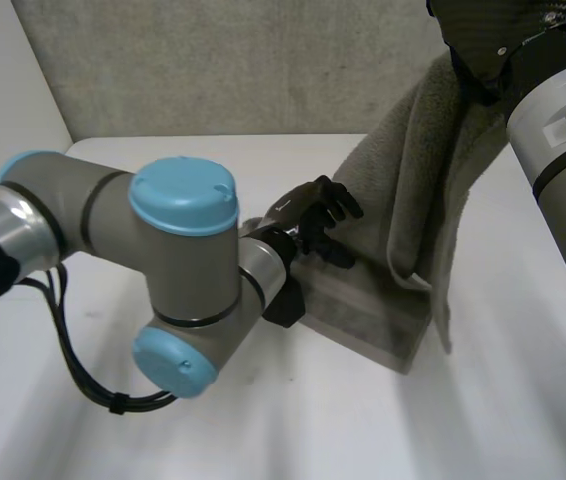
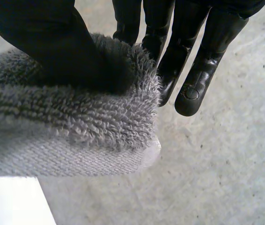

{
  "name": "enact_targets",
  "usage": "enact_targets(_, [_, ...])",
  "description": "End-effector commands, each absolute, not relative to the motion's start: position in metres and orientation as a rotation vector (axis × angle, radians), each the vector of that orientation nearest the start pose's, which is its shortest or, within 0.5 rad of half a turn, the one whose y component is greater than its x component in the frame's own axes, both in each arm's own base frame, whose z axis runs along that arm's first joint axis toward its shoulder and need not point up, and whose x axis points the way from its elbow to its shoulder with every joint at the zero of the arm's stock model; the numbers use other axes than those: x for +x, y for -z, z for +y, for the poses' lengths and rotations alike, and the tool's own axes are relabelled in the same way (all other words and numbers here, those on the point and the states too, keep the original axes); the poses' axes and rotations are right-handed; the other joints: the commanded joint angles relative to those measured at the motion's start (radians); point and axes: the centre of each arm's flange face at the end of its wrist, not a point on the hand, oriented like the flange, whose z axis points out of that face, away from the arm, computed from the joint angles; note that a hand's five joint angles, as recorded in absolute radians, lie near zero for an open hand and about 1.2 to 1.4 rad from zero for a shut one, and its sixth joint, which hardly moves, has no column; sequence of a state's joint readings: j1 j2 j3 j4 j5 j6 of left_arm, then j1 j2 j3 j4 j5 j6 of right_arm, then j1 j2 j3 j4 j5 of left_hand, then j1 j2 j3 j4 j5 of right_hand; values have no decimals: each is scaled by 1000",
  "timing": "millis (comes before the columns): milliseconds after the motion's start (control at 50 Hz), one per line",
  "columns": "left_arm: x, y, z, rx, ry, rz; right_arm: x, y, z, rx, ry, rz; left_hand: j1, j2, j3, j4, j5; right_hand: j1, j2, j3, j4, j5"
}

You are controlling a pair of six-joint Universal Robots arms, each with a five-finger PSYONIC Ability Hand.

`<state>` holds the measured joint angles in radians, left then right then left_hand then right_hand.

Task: Fold the towel.

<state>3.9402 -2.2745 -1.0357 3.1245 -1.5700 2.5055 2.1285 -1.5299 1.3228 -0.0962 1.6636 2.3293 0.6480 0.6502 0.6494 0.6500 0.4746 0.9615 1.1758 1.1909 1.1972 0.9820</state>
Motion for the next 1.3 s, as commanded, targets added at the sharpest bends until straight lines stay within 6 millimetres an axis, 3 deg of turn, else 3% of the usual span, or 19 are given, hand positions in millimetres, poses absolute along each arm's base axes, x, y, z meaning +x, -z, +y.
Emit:
enact_targets(20, [-422,-187,-219,-105,-1199,-1924,281,-393,-203,-1176,2732,1610,100,98,98,98,99,435,220,205,199,240])
enact_targets(280, [-429,-175,-205,-56,-1098,-1926,281,-385,-202,-1194,2703,1633,100,98,98,98,99,435,220,205,199,240])
enact_targets(540, [-458,-171,-205,-48,-1089,-1827,286,-387,-186,-1200,2687,1596,132,130,131,130,131,435,220,205,199,240])
enact_targets(580, [-460,-165,-204,-58,-1097,-1838,286,-386,-186,-1202,2685,1601,666,664,665,664,665,435,220,205,199,240])
enact_targets(660, [-459,-161,-205,-55,-1106,-1853,283,-384,-190,-1201,2686,1622,748,746,747,746,747,435,220,205,199,240])
enact_targets(720, [-453,-164,-209,-48,-1163,-1877,282,-380,-190,-1213,2675,1630,748,746,747,746,747,435,220,205,199,240])
enact_targets(780, [-436,-178,-226,-77,-1294,-1927,280,-380,-194,-1213,2680,1645,748,746,747,746,747,435,220,205,199,240])
enact_targets(820, [-400,-211,-257,-124,-1468,-1974,275,-379,-200,-1216,2692,1672,748,746,747,746,747,435,220,205,199,240])
enact_targets(880, [-386,-227,-266,-168,-1546,-1984,265,-374,-212,-1230,2691,1746,748,746,747,746,747,435,220,205,199,240])
enact_targets(920, [-368,-251,-270,-308,-1663,-1984,260,-373,-216,-1242,2682,1780,748,746,747,746,747,435,220,205,199,240])
enact_targets(940, [-368,-251,-270,-308,-1663,-1984,258,-370,-218,-1256,2665,1810,748,746,747,746,747,435,220,205,199,240])
enact_targets(1020, [-350,-290,-254,-591,-1776,-1943,253,-363,-221,-1292,2614,1869,748,746,747,746,747,435,220,205,199,240])
enact_targets(1120, [-319,-315,-244,-844,-1886,-1970,249,-330,-216,-1479,2351,1990,748,746,747,746,747,435,220,205,199,240])
enact_targets(1180, [-306,-308,-228,-1082,-1861,-2043,249,-318,-214,-1533,2258,2015,748,746,747,746,747,435,220,205,199,240])
enact_targets(1200, [-306,-308,-227,-1084,-1860,-2043,250,-306,-213,-1583,2165,2036,748,746,747,746,747,435,220,205,199,240])
enact_targets(1220, [-298,-296,-218,-1234,-1793,-2109,251,-292,-211,-1640,2054,2060,748,746,747,746,747,435,220,205,199,240])
enact_targets(1240, [-291,-282,-209,-1397,-1698,-2166,251,-292,-211,-1641,2053,2060,748,746,747,746,747,435,220,205,199,240])
enact_targets(1260, [-291,-282,-208,-1399,-1697,-2166,252,-277,-209,-1699,1934,2084,748,746,747,746,747,435,220,205,199,240])
enact_targets(1300, [-277,-252,-191,-1669,-1462,-2256,253,-266,-206,-1752,1832,2102,748,746,747,746,747,435,220,205,199,240])
